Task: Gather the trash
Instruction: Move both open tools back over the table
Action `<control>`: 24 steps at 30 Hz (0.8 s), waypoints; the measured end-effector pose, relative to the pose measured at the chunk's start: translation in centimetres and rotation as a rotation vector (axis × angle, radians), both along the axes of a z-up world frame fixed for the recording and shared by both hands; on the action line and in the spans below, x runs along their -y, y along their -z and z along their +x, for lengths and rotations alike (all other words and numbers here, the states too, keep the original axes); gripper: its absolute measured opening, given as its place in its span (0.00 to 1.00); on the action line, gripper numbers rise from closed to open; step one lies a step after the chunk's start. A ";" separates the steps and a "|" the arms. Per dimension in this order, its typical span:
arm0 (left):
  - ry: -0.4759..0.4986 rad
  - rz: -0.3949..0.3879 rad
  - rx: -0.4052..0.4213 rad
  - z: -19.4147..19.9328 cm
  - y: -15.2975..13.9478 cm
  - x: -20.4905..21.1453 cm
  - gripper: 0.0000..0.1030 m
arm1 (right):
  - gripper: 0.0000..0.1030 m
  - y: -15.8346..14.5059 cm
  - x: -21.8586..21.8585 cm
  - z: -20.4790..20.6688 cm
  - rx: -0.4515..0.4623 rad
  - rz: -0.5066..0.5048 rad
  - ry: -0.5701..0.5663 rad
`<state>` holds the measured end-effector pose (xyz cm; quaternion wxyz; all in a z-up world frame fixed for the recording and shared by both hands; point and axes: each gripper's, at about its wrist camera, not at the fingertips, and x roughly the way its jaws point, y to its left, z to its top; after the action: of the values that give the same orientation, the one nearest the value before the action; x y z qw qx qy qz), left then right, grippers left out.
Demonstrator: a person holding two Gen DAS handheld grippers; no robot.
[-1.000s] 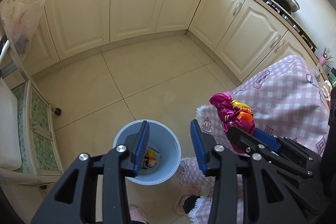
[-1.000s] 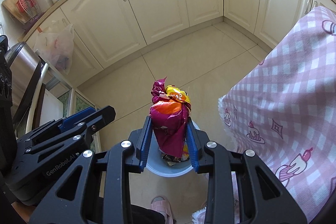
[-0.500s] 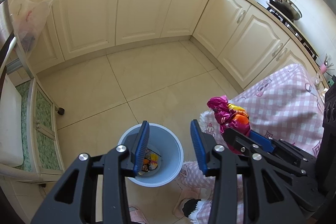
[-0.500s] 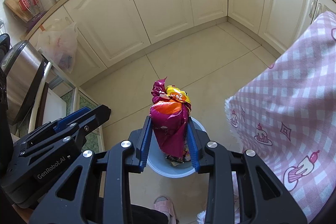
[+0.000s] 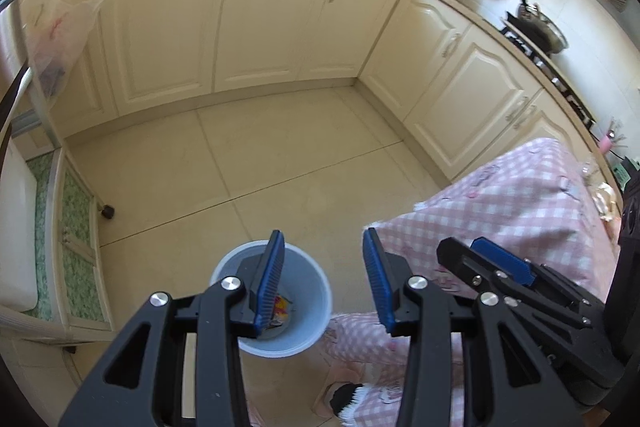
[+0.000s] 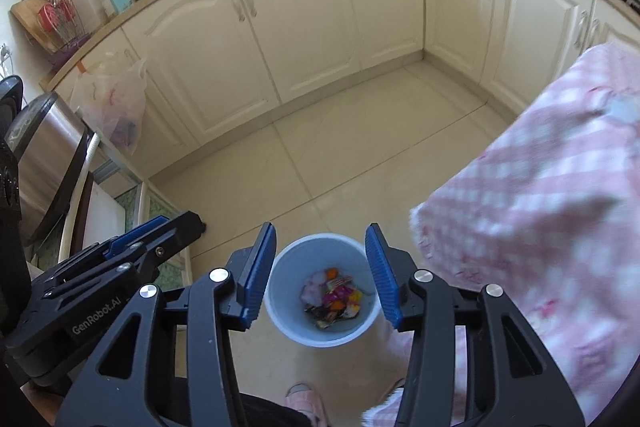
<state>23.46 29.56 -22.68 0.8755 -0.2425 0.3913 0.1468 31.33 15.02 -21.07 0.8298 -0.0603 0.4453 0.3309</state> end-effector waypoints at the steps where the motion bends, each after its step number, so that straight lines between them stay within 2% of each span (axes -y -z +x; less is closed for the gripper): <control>1: 0.016 0.003 0.012 0.2 -0.6 0.8 0.39 | 0.43 -0.5 0.6 0.0 0.009 0.001 0.005; 8: 0.136 0.037 0.105 2.2 -5.9 7.5 0.39 | 0.43 -6.2 8.4 0.2 0.121 0.042 0.080; 15: 0.313 0.123 0.182 5.9 -11.3 17.8 0.50 | 0.46 -10.6 19.0 1.2 0.223 0.080 0.209; 18: 0.394 0.152 0.208 7.9 -12.8 22.6 0.56 | 0.47 -11.5 23.7 2.2 0.254 0.081 0.282; 20: 0.443 0.165 0.214 9.5 -13.5 25.6 0.56 | 0.49 -11.8 27.1 3.1 0.272 0.079 0.346; 24: 0.535 0.159 0.223 13.1 -14.0 30.9 0.59 | 0.50 -11.3 33.6 5.2 0.280 0.070 0.478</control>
<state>36.61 -1.33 -8.63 0.9369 -0.0762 0.3300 -0.0864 36.56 -18.60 -9.74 0.9393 0.0300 0.3164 0.1292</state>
